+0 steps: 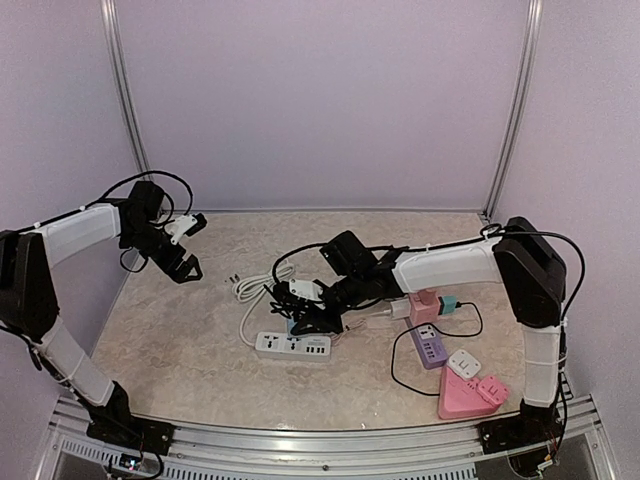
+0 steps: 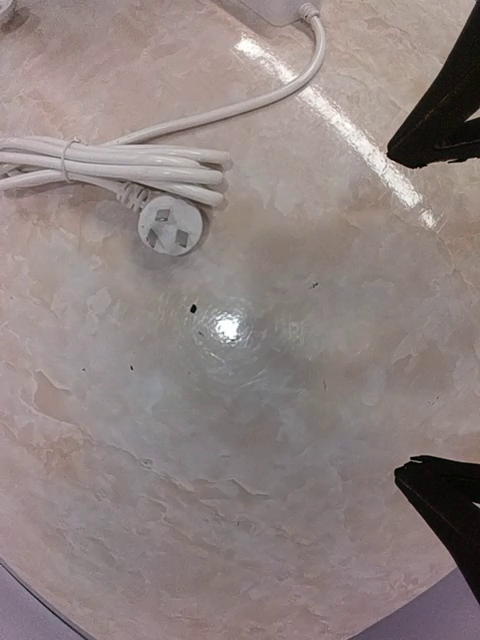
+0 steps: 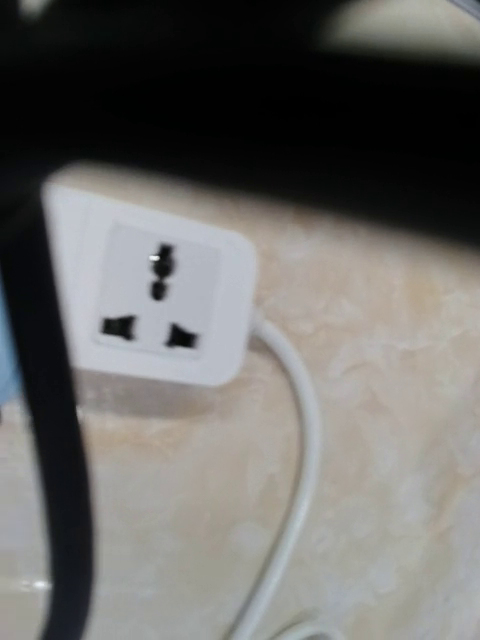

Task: Insert the plug
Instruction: Insert the plug into the socket.

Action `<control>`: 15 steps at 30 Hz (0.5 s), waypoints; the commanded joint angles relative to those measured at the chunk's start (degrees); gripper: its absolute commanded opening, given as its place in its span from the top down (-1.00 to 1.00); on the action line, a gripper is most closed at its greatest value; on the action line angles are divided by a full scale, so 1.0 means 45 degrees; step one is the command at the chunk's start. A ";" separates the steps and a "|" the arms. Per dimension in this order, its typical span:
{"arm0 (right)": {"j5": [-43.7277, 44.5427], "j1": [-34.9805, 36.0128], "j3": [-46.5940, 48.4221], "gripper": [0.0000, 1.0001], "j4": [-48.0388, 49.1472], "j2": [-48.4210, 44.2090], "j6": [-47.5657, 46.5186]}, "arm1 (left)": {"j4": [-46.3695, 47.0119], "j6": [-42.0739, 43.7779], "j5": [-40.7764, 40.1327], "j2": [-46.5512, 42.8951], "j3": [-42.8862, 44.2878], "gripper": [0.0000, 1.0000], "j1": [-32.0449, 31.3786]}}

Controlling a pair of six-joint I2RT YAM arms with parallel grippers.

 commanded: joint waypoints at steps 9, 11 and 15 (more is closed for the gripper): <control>0.1117 0.0661 -0.0048 1.00 -0.1227 -0.0185 0.0070 | -0.0136 0.0158 -0.0068 0.0143 -0.0118 -0.97 -0.0057; 0.1121 0.0655 -0.0032 1.00 -0.0961 -0.0038 0.0183 | -0.0149 0.0151 -0.0079 0.0129 -0.0118 -0.98 -0.0059; 0.1335 0.0660 -0.0073 1.00 -0.0796 0.0101 0.0150 | -0.0153 0.0184 -0.0036 0.0055 -0.0126 -0.97 -0.0059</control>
